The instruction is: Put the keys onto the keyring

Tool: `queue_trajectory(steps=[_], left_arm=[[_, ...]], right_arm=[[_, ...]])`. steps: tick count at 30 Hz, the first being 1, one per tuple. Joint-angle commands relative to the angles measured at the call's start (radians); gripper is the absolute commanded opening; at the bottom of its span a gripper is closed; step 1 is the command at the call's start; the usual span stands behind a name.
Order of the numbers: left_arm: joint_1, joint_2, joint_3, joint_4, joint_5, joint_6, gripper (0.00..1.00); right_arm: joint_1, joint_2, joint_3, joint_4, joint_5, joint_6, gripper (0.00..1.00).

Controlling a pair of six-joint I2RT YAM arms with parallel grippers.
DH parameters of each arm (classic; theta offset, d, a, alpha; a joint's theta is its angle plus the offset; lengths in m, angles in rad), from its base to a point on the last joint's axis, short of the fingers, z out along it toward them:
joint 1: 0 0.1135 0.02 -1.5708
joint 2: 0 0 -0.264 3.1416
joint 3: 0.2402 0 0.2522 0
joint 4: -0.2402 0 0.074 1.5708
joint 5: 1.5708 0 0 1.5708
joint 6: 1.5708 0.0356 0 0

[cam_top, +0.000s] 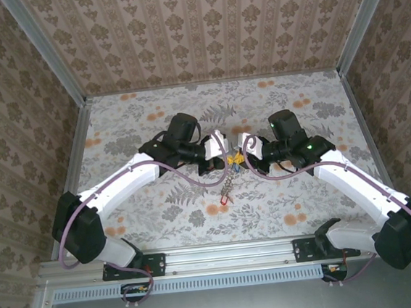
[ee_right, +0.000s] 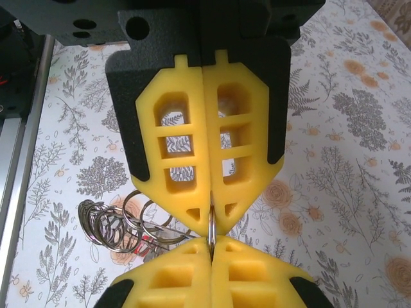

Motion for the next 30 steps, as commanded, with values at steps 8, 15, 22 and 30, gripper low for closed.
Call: queue_trajectory(steps=[8,15,22,30], left_arm=[[0.063,-0.041,-0.064,0.256,0.235,-0.148,0.00],[0.079,-0.044,-0.082,0.309,0.287,-0.167,0.00],[0.081,-0.057,-0.103,0.317,0.284,-0.173,0.00],[0.051,-0.025,-0.036,0.097,0.141,-0.040,0.16]], right_arm=[[-0.020,-0.044,-0.115,0.220,-0.089,0.091,0.13],[-0.034,-0.036,-0.135,0.286,-0.110,0.131,0.14],[-0.053,-0.037,-0.125,0.281,-0.116,0.130,0.07],[-0.046,-0.015,-0.024,0.119,-0.121,0.046,0.00]])
